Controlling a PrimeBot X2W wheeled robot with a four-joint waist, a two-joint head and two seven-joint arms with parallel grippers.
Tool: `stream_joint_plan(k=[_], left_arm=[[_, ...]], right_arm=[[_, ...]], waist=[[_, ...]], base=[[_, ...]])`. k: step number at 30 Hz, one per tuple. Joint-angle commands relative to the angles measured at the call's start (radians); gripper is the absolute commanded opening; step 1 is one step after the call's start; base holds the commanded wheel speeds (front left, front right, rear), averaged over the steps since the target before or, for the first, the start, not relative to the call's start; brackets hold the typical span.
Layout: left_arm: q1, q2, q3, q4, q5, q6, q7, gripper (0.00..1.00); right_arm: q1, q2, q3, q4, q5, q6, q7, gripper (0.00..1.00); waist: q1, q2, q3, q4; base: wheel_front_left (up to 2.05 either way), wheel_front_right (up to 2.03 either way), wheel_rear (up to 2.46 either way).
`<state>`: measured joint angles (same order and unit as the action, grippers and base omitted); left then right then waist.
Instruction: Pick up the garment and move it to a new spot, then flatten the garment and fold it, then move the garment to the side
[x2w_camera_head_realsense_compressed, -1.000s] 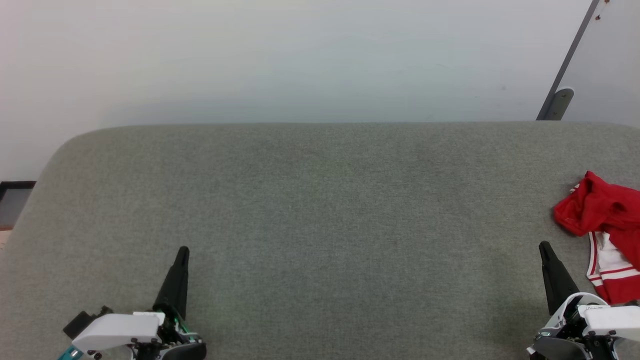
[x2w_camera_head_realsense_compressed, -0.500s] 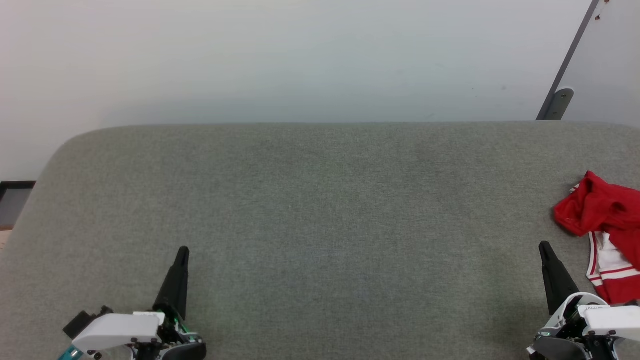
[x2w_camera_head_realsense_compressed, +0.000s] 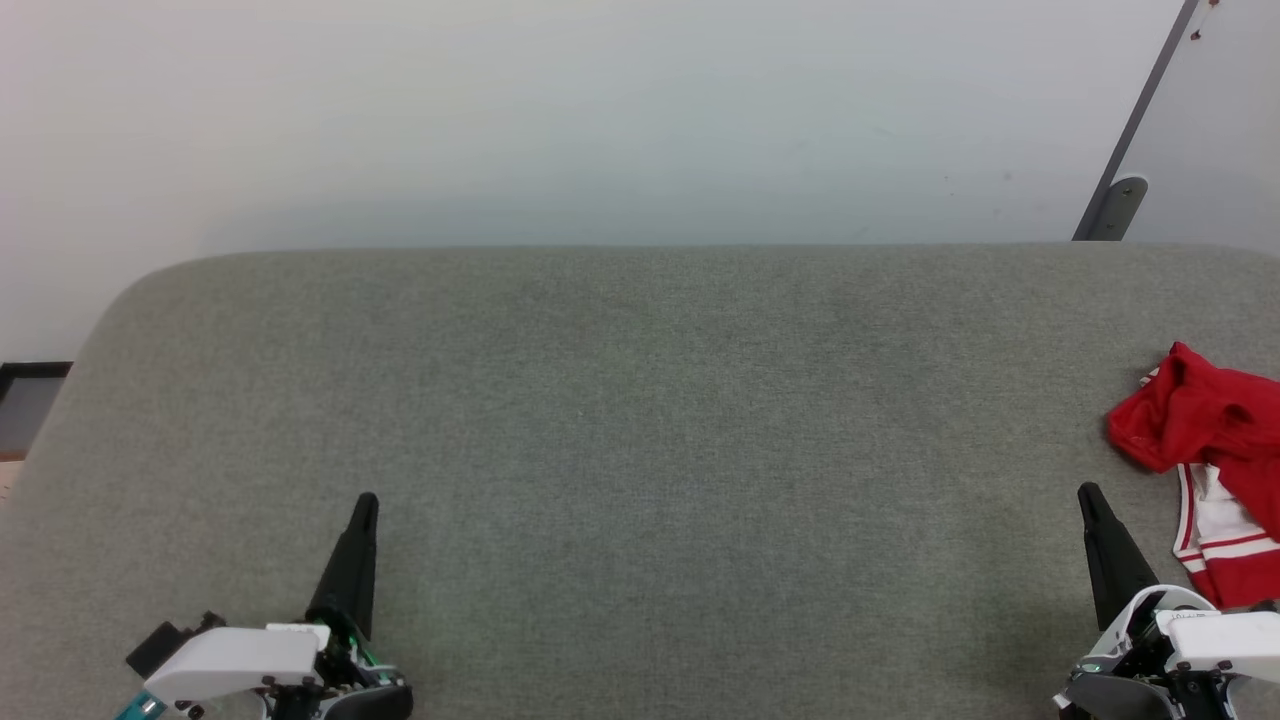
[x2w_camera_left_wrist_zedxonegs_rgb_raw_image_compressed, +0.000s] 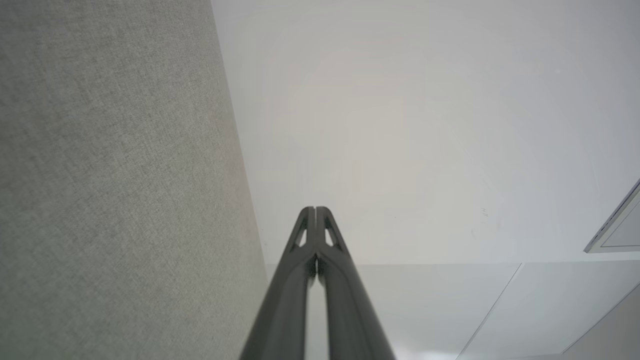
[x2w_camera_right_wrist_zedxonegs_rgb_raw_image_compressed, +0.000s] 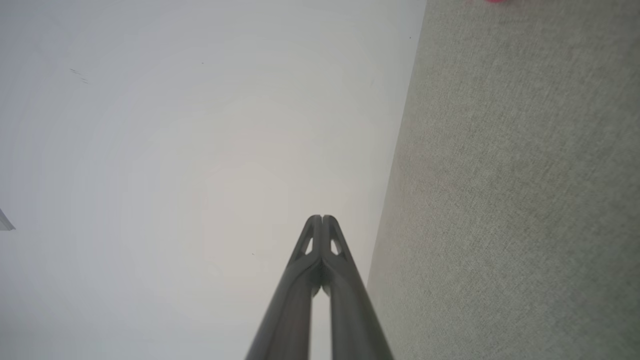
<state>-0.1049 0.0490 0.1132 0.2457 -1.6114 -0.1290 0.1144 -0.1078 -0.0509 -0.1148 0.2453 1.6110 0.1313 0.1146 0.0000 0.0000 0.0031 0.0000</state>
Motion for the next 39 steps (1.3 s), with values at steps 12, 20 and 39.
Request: stream_joint_plan(k=[12,20,39], left_arm=[[-0.008,0.000,0.002,-0.002,-0.003,-0.003,0.003,0.00],[-0.008,0.000,0.002,-0.002,-0.003,-0.003,0.003,0.00],[-0.008,0.000,0.002,-0.002,-0.003,-0.003,0.003,0.00]], right_arm=[[-0.002,0.003,0.000,-0.002,0.004,-0.001,0.002,0.00],[-0.002,0.003,0.000,-0.002,0.004,-0.001,0.002,0.00],[-0.002,0.003,0.000,-0.002,0.004,-0.001,0.002,0.00]], waist=[[0.0000,0.0000,0.000,0.000],[0.0000,0.0000,0.000,0.000],[0.0000,0.0000,0.000,0.000]], base=[[0.00,0.00,0.00],[0.00,0.00,0.00],[0.00,0.00,0.00]])
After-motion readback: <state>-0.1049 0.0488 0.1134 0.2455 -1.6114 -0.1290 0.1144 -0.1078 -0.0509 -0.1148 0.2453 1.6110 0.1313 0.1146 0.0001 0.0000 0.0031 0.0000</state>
